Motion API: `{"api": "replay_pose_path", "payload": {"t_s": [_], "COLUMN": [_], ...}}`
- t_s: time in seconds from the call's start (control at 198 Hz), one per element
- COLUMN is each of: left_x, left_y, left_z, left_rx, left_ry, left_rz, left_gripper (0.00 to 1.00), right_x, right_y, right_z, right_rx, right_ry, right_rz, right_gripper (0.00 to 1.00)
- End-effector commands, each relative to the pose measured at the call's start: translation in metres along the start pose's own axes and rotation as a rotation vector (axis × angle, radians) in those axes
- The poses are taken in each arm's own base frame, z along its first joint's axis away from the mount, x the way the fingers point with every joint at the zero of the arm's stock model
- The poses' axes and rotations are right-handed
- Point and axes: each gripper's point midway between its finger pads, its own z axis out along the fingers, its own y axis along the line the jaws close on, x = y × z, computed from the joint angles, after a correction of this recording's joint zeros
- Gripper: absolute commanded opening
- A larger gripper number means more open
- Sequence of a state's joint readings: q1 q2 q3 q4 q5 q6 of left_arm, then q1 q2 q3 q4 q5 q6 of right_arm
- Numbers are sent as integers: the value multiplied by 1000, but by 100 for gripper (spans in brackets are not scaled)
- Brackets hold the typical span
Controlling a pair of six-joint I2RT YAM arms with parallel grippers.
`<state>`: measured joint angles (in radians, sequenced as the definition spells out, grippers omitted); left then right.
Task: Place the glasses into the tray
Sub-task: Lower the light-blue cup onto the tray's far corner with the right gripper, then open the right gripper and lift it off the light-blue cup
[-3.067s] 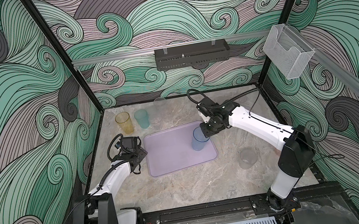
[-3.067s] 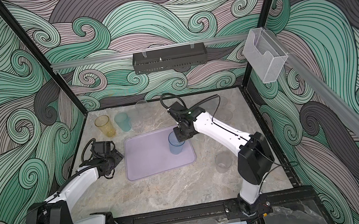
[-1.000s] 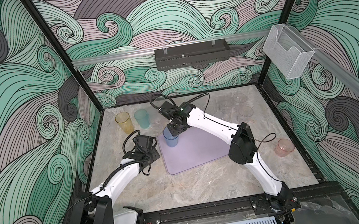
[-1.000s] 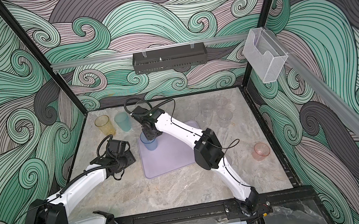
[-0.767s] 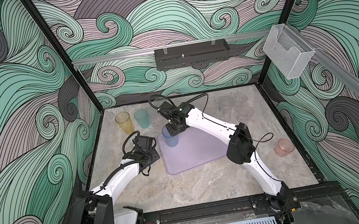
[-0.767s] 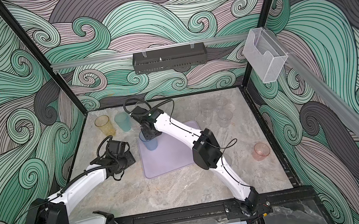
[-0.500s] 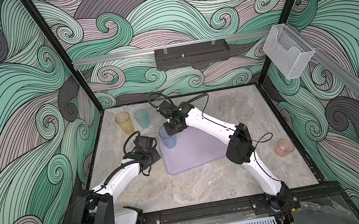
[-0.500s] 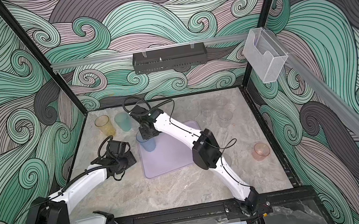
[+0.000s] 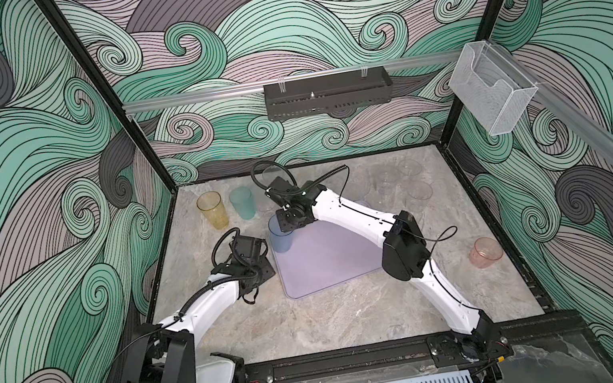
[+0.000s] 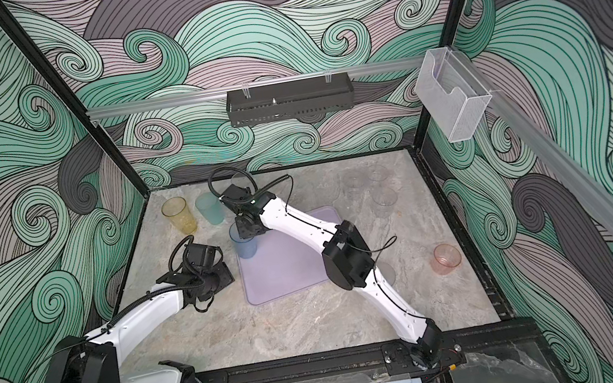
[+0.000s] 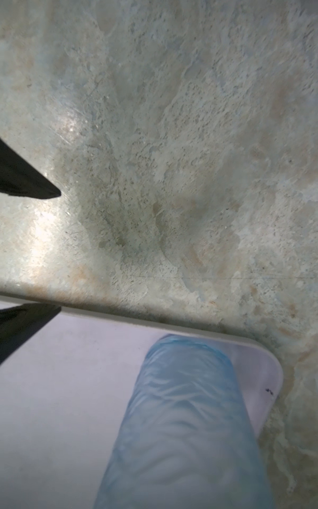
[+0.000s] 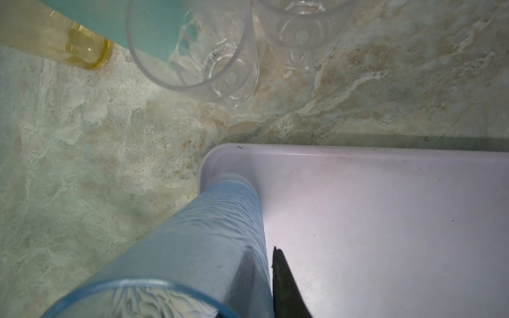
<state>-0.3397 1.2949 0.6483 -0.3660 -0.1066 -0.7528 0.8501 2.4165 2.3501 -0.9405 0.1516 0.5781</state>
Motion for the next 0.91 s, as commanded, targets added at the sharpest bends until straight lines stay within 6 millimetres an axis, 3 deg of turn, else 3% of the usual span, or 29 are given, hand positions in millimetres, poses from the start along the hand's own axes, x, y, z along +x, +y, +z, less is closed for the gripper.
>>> {"api": "replay_pose_path", "payload": {"t_s": [0.0, 0.197, 0.313, 0.53, 0.904], "left_x": [0, 1, -1, -1, -1], "left_y": [2, 4, 5, 9, 10], "left_z": [4, 5, 4, 4, 6], "left_rx": [-4, -9, -14, -20, -19], "left_ry": [6, 5, -5, -14, -16], "left_rz": [-19, -29, -32, -38, -49], "left_gripper": [63, 63, 63, 63, 63], "right_x": [-7, -8, -4, -15, -19], "right_y": [0, -6, -5, 3, 17], "right_z": [5, 7, 8, -20, -36], "right_rx": [60, 124, 115, 72, 26], "right_ry": [-63, -61, -41, -75, -83], "right_rz": [-16, -77, -86, -103, -136], "right_gripper": [15, 15, 21, 28, 33]}}
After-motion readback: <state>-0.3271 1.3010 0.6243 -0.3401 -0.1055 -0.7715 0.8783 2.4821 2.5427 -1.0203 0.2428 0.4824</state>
